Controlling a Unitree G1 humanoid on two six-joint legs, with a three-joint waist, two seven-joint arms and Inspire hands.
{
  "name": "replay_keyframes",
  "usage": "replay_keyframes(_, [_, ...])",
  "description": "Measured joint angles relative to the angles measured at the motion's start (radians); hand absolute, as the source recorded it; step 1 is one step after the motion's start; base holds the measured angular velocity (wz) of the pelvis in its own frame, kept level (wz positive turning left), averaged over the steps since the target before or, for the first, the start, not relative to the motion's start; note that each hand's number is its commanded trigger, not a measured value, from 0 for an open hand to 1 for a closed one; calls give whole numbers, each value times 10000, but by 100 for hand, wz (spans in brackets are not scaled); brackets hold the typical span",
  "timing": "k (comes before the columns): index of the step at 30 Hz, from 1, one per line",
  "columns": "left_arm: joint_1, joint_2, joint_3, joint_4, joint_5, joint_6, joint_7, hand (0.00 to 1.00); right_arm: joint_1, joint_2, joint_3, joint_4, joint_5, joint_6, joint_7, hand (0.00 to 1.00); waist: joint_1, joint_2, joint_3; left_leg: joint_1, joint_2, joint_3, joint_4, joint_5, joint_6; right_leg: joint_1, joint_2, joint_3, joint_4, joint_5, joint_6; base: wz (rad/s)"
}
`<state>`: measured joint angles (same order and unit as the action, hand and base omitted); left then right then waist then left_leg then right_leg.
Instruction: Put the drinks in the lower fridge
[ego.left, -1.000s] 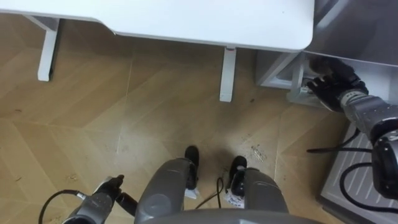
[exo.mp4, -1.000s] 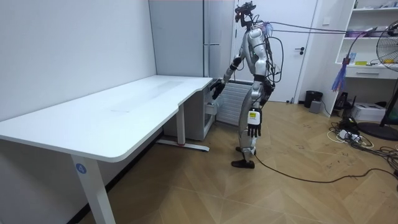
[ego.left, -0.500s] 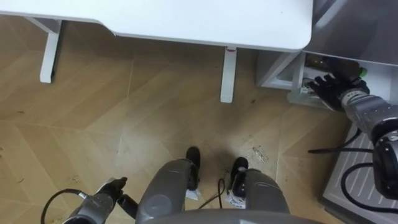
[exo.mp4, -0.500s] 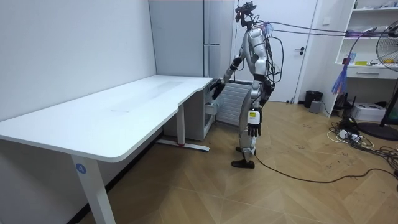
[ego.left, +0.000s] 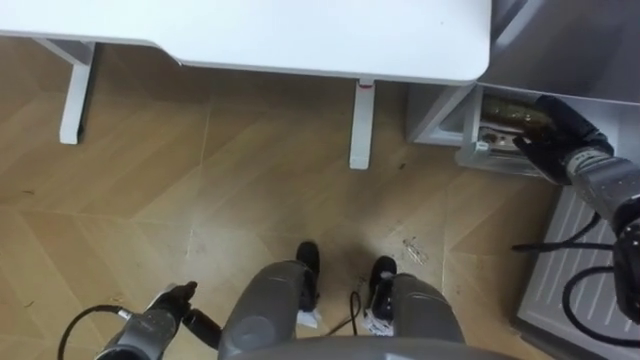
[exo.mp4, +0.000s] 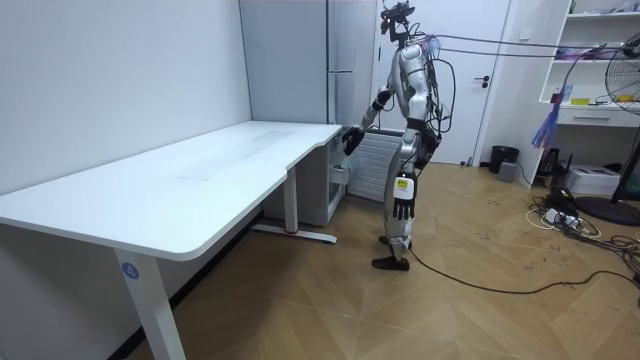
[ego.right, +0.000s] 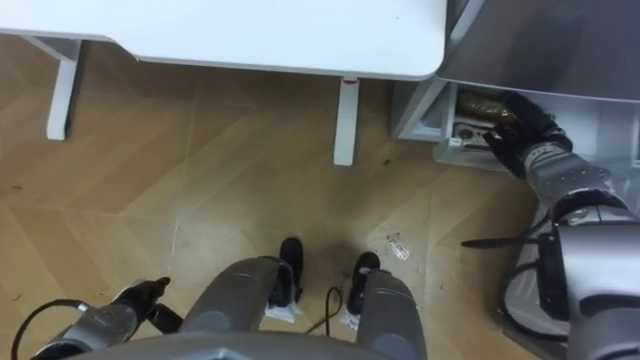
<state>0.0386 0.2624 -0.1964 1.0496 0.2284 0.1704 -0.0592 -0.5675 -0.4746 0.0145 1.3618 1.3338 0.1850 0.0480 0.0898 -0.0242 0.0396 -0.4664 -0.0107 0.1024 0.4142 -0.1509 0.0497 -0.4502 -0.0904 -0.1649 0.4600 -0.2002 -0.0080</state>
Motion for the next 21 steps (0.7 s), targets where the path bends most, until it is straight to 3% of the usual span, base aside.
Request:
replay_keyframes(2, [75,109,87,4,-1,-24,33,0,194,-10,-3,-2,-53,1,34,0,-152,-56,-19,180,23,-12,-22,-8,-10,288,33,-75,-138,-2,3,17])
replay_keyframes(5, [226,299,287,-4,-21,-102,105,0,577,-38,-255,-15,-308,20,313,0,-381,-221,-158,290,105,34,-76,-15,-16,597,121,-182,-467,31,22,15])
replay_keyframes(7, [371,303,543,-14,-26,-120,104,0,796,-80,-473,-63,-493,12,419,0,-388,-273,-186,488,181,99,-102,-62,-21,899,218,-181,-731,125,33,-3])
replay_keyframes(9, [735,313,828,-104,-218,-197,115,0,1462,-96,-490,-580,-982,-97,687,0,-517,-248,-290,840,284,42,-96,-193,-49,1461,341,-279,-1144,202,44,3])
replay_keyframes(12, [1109,331,1116,-141,-394,-252,114,0,2287,-96,-793,-1046,-1373,-157,846,0,-616,-277,-383,1473,315,81,-345,-269,-95,2151,425,-293,-1569,257,51,1])
replay_keyframes(17, [1351,288,1257,-146,-379,-282,314,0,3687,-54,-971,-1805,-1690,-344,854,0,-675,-293,-420,2628,291,199,-924,-294,-156,3180,438,-266,-2053,245,61,-4])
replay_keyframes(21, [1830,35,1934,-207,-367,-275,650,0,4667,196,-1259,-1948,-2809,-452,928,0,-906,-305,-437,3434,214,200,-1344,-332,-216,4087,469,-271,-2451,211,91,0])
